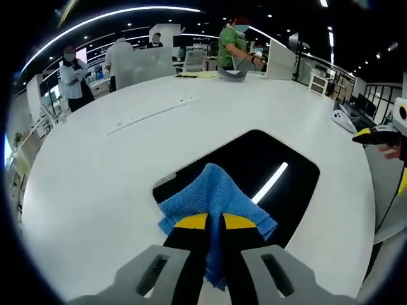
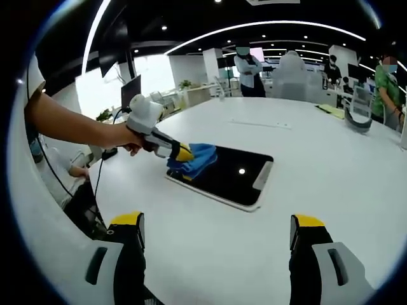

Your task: Wipe the mirror surface with the cleaning cloth until all visible marks leave the cleaned area.

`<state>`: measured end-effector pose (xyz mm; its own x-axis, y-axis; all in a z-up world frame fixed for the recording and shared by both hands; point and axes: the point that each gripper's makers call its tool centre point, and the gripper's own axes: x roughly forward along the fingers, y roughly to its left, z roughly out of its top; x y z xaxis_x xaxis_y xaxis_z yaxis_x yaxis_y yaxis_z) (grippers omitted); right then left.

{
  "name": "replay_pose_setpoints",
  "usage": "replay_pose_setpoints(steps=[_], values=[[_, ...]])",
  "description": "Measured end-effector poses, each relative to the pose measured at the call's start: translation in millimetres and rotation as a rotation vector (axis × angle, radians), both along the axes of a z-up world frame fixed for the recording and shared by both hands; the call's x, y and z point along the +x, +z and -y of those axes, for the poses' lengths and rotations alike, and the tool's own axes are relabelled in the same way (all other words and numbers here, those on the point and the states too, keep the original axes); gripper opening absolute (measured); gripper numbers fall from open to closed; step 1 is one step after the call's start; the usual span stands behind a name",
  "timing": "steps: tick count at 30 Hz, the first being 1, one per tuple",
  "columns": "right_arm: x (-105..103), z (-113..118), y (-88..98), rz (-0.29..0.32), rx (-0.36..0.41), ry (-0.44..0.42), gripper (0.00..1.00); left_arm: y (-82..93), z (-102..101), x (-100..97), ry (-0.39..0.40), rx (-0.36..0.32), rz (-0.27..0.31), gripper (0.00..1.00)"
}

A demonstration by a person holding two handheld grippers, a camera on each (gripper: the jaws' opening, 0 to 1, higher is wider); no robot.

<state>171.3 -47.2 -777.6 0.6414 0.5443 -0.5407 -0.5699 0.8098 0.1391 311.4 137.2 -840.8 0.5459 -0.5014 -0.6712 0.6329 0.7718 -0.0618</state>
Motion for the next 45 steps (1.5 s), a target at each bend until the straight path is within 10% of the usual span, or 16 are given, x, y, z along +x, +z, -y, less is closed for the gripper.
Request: replay_pose_setpoints(steps=[45], values=[[0.9, -4.7, -0.5, -0.003, -0.002, 0.017, 0.95, 1.0, 1.6, -30.7, 0.032, -0.039, -0.008, 0.05]])
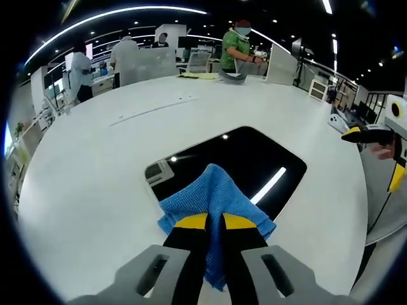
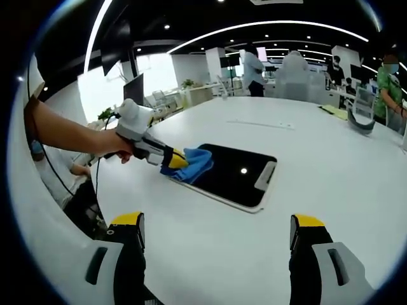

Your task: Wipe the mirror surface with the cleaning cloth until all visible marks leave the cleaned area.

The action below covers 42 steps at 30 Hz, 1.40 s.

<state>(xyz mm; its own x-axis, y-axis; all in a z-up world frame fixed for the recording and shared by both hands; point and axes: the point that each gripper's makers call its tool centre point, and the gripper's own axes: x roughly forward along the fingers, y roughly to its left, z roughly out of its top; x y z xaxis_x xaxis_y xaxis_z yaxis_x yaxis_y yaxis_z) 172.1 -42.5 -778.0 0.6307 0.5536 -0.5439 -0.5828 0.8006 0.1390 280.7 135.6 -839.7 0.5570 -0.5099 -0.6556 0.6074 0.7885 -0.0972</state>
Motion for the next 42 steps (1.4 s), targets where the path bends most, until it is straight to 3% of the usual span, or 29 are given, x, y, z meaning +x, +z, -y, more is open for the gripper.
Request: replay_pose_setpoints(steps=[27, 42], values=[[-3.0, -0.6, -2.3, -0.003, 0.004, -0.004, 0.95, -1.2, -1.6, -11.8, 0.008, -0.014, 0.002, 0.05], [-1.2, -0.5, 0.6, 0.003, 0.003, -0.001, 0.95, -1.4, -1.5, -13.8, -0.001, 0.0, 0.038, 0.05]])
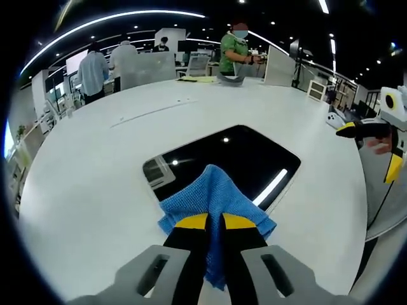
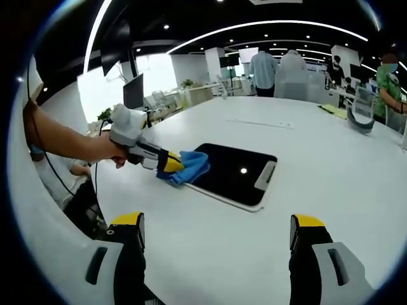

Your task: Wipe the mirror surface with the cleaning cloth until all visible marks leave the cleaned area.

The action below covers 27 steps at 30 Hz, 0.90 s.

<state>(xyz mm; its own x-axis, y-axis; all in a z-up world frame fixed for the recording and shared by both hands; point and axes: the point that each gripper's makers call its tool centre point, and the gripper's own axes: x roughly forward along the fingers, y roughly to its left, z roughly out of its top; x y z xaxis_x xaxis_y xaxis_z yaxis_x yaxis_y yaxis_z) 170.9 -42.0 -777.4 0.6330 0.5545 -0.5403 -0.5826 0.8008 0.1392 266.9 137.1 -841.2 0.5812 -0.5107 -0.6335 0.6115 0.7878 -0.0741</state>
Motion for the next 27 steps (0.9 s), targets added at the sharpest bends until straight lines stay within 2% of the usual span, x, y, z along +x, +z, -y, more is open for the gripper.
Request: replay_pose_setpoints(steps=[8, 9, 10, 13, 15, 21, 27], values=[[4.6, -5.7, -1.7, 0.002, -0.001, 0.021, 0.95, 0.5, -0.1, 0.7, -0.001, -0.018, -0.012, 0.05], [5.3, -5.9, -1.5, 0.002, 0.003, 0.019, 0.95, 0.5, -0.1, 1.4, -0.032, 0.002, 0.002, 0.05], [6.4, -5.8, -1.3, 0.004, 0.005, 0.015, 0.95, 0.4, 0.3, 1.4, -0.031, 0.002, 0.001, 0.05], [7.6, -5.2, -2.0, 0.009, -0.001, 0.014, 0.95, 0.8, 0.2, 2.7, -0.015, -0.02, -0.021, 0.04], [7.4, -5.5, -2.6, 0.008, 0.004, 0.012, 0.95, 2.1, 0.7, 3.8, -0.029, -0.008, -0.017, 0.04], [6.9, -3.6, -3.5, 0.005, 0.007, 0.011, 0.95, 17.9, 3.3, 4.9, -0.026, -0.021, 0.014, 0.04], [9.2, -0.1, -2.1, 0.011, 0.014, -0.001, 0.95, 30.1, -1.2, -5.9, -0.031, -0.022, 0.036, 0.04]])
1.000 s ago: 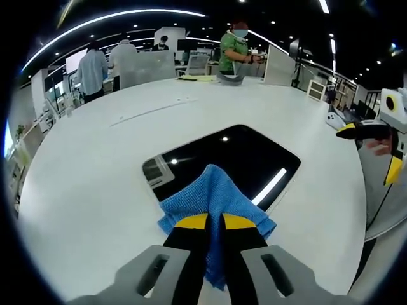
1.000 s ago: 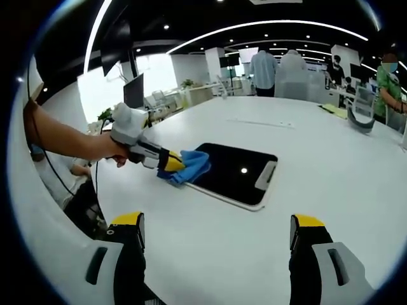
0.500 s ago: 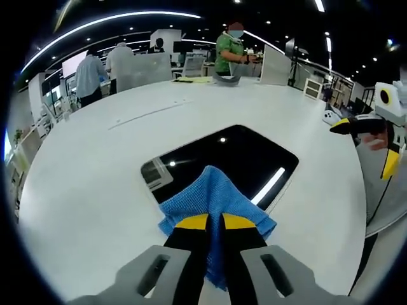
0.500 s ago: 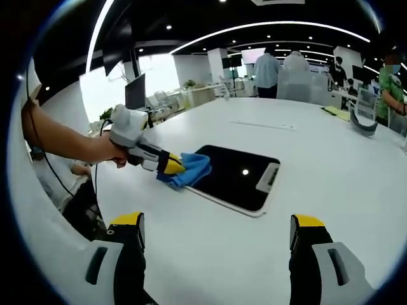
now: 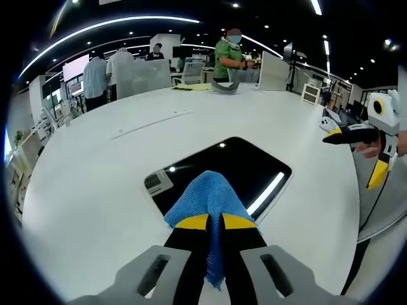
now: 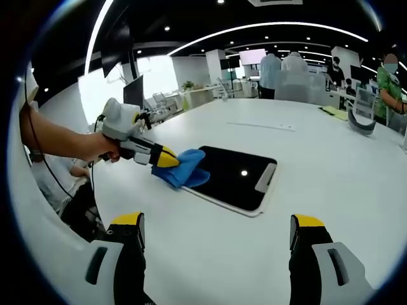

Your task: Wipe the mirror surface with the cleaning cloth until all visible marks leave the cleaned area.

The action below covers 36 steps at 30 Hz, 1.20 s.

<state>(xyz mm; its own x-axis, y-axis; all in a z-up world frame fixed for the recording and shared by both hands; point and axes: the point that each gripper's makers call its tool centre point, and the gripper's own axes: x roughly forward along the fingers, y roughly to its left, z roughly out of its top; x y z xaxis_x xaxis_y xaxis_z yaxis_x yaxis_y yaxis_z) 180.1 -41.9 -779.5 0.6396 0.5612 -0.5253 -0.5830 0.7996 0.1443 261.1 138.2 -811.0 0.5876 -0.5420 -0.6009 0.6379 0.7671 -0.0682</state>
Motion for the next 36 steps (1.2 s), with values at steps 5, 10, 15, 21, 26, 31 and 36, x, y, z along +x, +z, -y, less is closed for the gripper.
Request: replay_pose_setpoints(steps=[5, 10, 15, 21, 26, 31, 36], values=[[5.3, -2.2, -3.2, -0.003, 0.008, 0.006, 0.95, 11.5, -13.9, -6.6, 0.025, -0.003, 0.013, 0.04], [6.3, -6.4, -3.8, 0.004, 0.019, 0.013, 0.95, 20.8, -31.0, -11.9, 0.046, -0.006, 0.024, 0.04], [2.2, -6.0, -8.3, -0.001, 0.029, 0.015, 0.95, 25.9, -47.1, -16.9, 0.067, 0.001, 0.021, 0.04], [2.2, -2.9, -10.3, 0.007, 0.03, 0.002, 0.95, 28.0, -52.0, -31.3, 0.032, 0.028, 0.016, 0.04], [1.0, -2.4, -10.4, 0.007, 0.033, 0.003, 0.96, 24.3, -60.1, -43.2, 0.029, 0.039, -0.005, 0.04], [-0.4, -1.5, -10.6, 0.0, 0.03, 0.005, 0.96, 14.2, -69.3, -51.4, 0.022, 0.073, -0.019, 0.04], [-1.8, -1.0, -10.9, -0.004, 0.022, 0.016, 0.96, -0.5, -78.6, -59.3, 0.012, 0.111, -0.054, 0.04]])
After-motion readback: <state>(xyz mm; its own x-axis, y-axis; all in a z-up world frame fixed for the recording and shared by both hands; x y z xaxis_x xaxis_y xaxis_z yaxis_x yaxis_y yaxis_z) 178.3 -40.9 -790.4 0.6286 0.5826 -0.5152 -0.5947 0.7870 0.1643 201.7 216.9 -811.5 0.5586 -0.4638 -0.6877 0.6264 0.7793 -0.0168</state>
